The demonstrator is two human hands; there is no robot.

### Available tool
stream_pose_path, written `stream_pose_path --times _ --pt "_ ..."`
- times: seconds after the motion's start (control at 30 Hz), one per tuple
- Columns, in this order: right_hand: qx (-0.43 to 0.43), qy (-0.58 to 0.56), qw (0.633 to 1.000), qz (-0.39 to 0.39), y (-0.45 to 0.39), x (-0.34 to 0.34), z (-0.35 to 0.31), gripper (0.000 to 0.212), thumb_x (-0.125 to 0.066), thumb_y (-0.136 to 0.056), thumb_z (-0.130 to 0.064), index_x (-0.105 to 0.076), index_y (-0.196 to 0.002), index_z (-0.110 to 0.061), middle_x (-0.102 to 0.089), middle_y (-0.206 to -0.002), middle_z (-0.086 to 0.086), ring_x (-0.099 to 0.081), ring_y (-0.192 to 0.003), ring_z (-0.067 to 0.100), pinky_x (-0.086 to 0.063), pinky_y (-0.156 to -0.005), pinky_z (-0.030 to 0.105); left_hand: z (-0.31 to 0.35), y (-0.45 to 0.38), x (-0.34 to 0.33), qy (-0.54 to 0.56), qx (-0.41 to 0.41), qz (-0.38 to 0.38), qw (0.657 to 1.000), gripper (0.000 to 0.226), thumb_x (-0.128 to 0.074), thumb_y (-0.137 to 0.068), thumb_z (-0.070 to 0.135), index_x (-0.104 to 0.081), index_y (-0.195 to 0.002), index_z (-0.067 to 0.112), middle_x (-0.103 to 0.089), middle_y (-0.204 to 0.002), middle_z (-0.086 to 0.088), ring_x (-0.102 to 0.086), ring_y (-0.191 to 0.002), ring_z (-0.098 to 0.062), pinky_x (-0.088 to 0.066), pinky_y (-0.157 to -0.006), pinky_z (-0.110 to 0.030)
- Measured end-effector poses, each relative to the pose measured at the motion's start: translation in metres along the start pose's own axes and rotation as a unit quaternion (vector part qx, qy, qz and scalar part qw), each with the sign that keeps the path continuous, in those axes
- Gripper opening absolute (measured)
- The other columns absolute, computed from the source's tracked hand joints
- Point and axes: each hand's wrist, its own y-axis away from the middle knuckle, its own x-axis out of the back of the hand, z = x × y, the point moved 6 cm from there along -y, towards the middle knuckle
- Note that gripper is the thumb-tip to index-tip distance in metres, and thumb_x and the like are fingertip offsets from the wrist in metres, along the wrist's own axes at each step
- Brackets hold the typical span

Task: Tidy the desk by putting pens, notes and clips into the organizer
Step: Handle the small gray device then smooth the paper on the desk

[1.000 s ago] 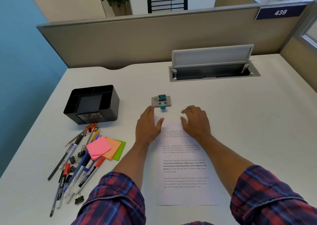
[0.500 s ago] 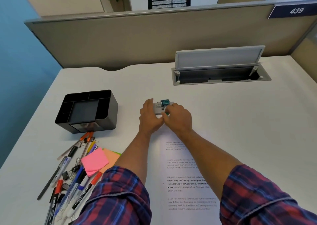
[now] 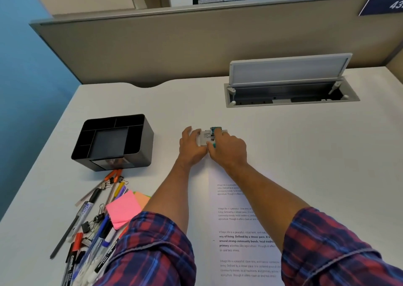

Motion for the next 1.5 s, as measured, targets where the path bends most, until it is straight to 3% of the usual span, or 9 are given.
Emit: stream_pose_path --times 0.27,0.4,0.57,0.8,0.97,1.17,1.23,1.37,1.5 --pt "-0.011 -0.078 0.997 0.011 -0.003 -0.001 -0.001 0.033 -0.059 -0.088 -0.018 -0.060 -0.119 -0.006 -0.065 -0.099 0.015 -0.065 -0.071 0.039 -0.038 -0.052 0.031 0.004 -0.007 0.000 -0.044 -0.017 -0.019 0.999 0.088 -0.067 -0.075 0.050 -0.037 -0.153 0.023 -0.012 -0.164 -0.011 -0.016 -0.151 -0.030 -0.016 -0.120 -0.038" --pt "-0.113 -0.235 0.964 0.045 -0.001 -0.003 0.016 0.008 -0.060 -0.089 -0.022 -0.059 -0.096 -0.018 -0.068 -0.092 0.004 -0.065 -0.075 0.023 -0.054 -0.058 0.036 0.000 -0.012 0.000 -0.057 -0.031 -0.023 0.998 0.072 -0.073 -0.088 0.030 -0.039 -0.152 0.024 -0.009 -0.164 -0.010 -0.016 -0.149 -0.035 -0.020 -0.119 -0.041" --pt "-0.279 -0.553 0.781 0.081 0.006 -0.004 0.037 0.004 -0.063 -0.094 -0.020 -0.062 -0.094 -0.016 -0.071 -0.091 0.009 -0.071 -0.071 0.018 -0.056 -0.055 0.023 -0.001 -0.011 -0.001 -0.057 -0.029 -0.020 0.998 0.071 -0.071 -0.088 0.027 -0.040 -0.151 0.023 -0.010 -0.164 -0.010 -0.017 -0.149 -0.036 -0.019 -0.119 -0.039" --pt "-0.384 -0.737 0.556 -0.006 0.004 -0.017 0.041 0.031 -0.052 -0.102 -0.037 -0.062 -0.090 -0.010 -0.058 -0.072 0.006 -0.058 -0.053 0.010 -0.056 -0.064 0.029 -0.001 -0.011 -0.003 -0.070 -0.020 -0.030 0.997 0.076 -0.067 -0.082 0.040 -0.039 -0.151 0.024 -0.011 -0.164 -0.012 -0.017 -0.150 -0.035 -0.018 -0.119 -0.039" --pt "-0.307 -0.723 0.618 -0.041 0.001 -0.005 0.042 0.025 -0.064 -0.096 -0.032 -0.060 -0.085 -0.010 -0.060 -0.065 0.002 -0.062 -0.056 0.008 -0.056 -0.063 0.027 0.000 -0.009 -0.002 -0.062 -0.019 -0.027 0.998 0.088 -0.052 -0.067 0.048 -0.040 -0.151 0.024 -0.012 -0.164 -0.012 -0.016 -0.151 -0.033 -0.017 -0.119 -0.040" --pt "-0.276 -0.713 0.639 -0.082 -0.010 -0.005 0.053 0.028 -0.065 -0.095 -0.036 -0.073 -0.096 -0.009 -0.061 -0.071 -0.002 -0.056 -0.057 0.013 -0.058 -0.066 0.031 0.002 -0.008 -0.001 -0.069 -0.025 -0.026 0.997 0.089 -0.052 -0.067 0.050 -0.040 -0.151 0.023 -0.013 -0.164 -0.013 -0.016 -0.151 -0.033 -0.017 -0.119 -0.039" --pt "-0.234 -0.662 0.706 -0.090 -0.019 -0.001 0.056 0.027 -0.064 -0.097 -0.030 -0.073 -0.100 -0.005 -0.063 -0.071 0.001 -0.058 -0.059 0.016 -0.061 -0.066 0.033 0.002 -0.007 -0.001 -0.069 -0.026 -0.027 0.997 0.089 -0.052 -0.067 0.049 -0.040 -0.151 0.023 -0.013 -0.164 -0.013 -0.015 -0.151 -0.032 -0.016 -0.119 -0.038" --pt "-0.106 -0.370 0.918 -0.093 -0.037 0.001 0.066 0.022 -0.061 -0.098 -0.026 -0.074 -0.111 -0.013 -0.066 -0.106 0.006 -0.064 -0.089 0.017 -0.055 -0.084 0.028 0.000 -0.011 -0.002 -0.070 -0.031 -0.029 0.997 0.080 -0.062 -0.078 0.045 -0.040 -0.150 0.022 -0.013 -0.164 -0.014 -0.014 -0.152 -0.032 -0.016 -0.118 -0.038" --pt "-0.002 -0.226 0.962 -0.151 -0.042 -0.013 0.070 0.040 -0.069 -0.091 -0.034 -0.067 -0.125 -0.013 -0.052 -0.122 0.008 -0.052 -0.102 0.019 -0.042 -0.084 0.028 -0.004 -0.017 -0.003 -0.076 -0.046 -0.014 0.996 0.068 -0.071 -0.089 0.025 -0.040 -0.150 0.022 -0.013 -0.164 -0.014 -0.014 -0.152 -0.032 -0.016 -0.118 -0.038"
